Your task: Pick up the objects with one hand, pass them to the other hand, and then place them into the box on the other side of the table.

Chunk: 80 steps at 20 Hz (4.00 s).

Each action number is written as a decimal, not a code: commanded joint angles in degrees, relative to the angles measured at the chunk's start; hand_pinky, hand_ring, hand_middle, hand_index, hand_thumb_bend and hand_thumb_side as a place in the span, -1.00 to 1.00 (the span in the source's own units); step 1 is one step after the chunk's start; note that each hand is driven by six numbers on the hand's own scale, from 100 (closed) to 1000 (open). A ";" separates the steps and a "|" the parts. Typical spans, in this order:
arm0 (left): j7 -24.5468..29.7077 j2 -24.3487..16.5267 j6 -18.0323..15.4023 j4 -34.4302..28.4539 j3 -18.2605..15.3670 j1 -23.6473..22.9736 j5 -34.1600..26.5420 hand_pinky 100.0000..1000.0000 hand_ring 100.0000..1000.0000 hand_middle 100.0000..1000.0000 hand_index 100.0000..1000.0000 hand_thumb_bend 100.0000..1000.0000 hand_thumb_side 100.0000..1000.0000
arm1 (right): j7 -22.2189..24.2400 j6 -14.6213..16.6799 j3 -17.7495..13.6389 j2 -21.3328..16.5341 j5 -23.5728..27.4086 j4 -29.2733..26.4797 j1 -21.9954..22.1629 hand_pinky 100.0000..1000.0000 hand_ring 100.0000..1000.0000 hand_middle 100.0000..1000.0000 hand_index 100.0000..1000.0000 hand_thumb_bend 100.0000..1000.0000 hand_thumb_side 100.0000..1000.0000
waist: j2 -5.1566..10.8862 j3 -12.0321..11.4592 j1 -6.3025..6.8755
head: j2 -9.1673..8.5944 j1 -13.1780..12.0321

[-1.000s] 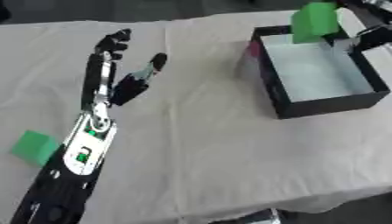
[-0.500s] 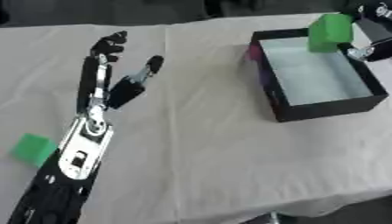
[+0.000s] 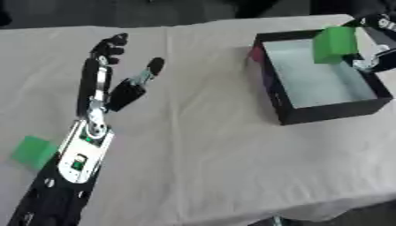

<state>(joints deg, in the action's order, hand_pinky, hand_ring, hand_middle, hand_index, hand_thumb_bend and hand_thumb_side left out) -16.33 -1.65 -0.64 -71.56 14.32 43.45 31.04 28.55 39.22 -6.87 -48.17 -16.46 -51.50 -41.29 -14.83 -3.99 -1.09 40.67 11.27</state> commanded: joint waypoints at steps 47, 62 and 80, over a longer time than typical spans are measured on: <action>27.81 -26.80 11.00 -9.08 -2.70 7.00 -5.20 0.59 0.56 0.46 0.63 -0.03 -0.08 | -5.66 -16.00 -2.81 -6.00 29.14 -10.59 3.30 1.00 0.97 0.87 0.86 -1.00 -0.31 | 2.35 -2.01 1.87 | 2.78 -6.95; 29.45 -42.51 20.90 -3.75 -3.72 4.79 -14.93 0.63 0.60 0.46 0.64 0.11 -0.14 | -7.71 -16.11 -2.81 -7.73 28.97 -10.76 3.78 1.00 0.94 0.85 0.83 -1.00 -0.32 | 2.00 -2.08 2.18 | 3.19 -10.95; 42.81 -53.88 20.55 1.04 -4.48 -1.86 -15.15 0.53 0.59 0.47 0.67 0.41 -0.14 | -9.28 -16.46 -3.04 -8.55 27.15 -10.36 5.14 1.00 0.92 0.83 0.82 -1.00 -0.36 | 1.37 -1.98 2.43 | 3.02 -13.75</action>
<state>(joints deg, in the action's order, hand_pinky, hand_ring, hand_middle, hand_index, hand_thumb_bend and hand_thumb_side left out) 25.26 -52.12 20.47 -69.82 10.99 41.05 16.37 19.58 22.71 -9.13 -53.67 10.92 -61.24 -35.70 -14.24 -5.96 1.35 43.71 -2.06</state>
